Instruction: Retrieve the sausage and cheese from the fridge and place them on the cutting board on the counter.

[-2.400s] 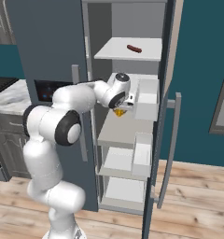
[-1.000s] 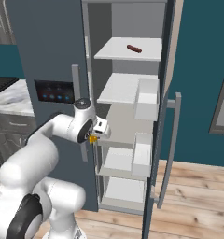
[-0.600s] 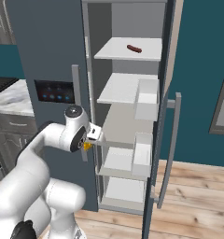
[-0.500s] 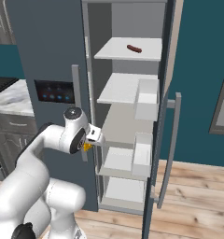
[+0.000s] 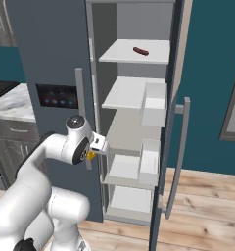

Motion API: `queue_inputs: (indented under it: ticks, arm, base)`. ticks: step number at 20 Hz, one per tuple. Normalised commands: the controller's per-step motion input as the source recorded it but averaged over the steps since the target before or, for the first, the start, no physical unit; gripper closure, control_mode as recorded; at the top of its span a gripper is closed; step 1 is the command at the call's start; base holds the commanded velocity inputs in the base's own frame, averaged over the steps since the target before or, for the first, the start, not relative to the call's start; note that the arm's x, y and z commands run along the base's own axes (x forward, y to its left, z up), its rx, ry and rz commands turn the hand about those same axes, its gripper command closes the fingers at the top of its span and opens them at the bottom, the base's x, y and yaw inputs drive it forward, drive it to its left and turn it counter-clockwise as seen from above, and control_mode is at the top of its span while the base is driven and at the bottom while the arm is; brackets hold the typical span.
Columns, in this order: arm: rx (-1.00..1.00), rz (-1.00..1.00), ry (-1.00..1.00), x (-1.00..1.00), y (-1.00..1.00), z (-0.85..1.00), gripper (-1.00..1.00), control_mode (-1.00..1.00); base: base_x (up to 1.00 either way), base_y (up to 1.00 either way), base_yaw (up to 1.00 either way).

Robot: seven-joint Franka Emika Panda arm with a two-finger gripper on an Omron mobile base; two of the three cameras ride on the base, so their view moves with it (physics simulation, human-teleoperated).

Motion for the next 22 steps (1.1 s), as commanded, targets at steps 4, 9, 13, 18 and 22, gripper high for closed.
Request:
queue_inputs:
  ticks: [4,9,13,18,22]
  arm:
    - [0.0,0.0,0.0,0.0,0.0,0.0,1.0,-1.0]
    - [0.0,0.0,0.0,0.0,0.0,0.0,1.0,-1.0]
    - [0.0,0.0,0.0,0.0,0.0,0.0,1.0,1.0]
    - [0.0,0.0,0.0,0.0,0.0,0.0,1.0,1.0]
    - [0.0,0.0,0.0,0.0,0.0,0.0,1.0,1.0]
  base:
    - [0.0,0.0,0.0]
    - [0.0,0.0,0.0]
    - [0.0,0.0,0.0]
    - [0.0,0.0,0.0]
    - [-0.05,0.0,0.0]
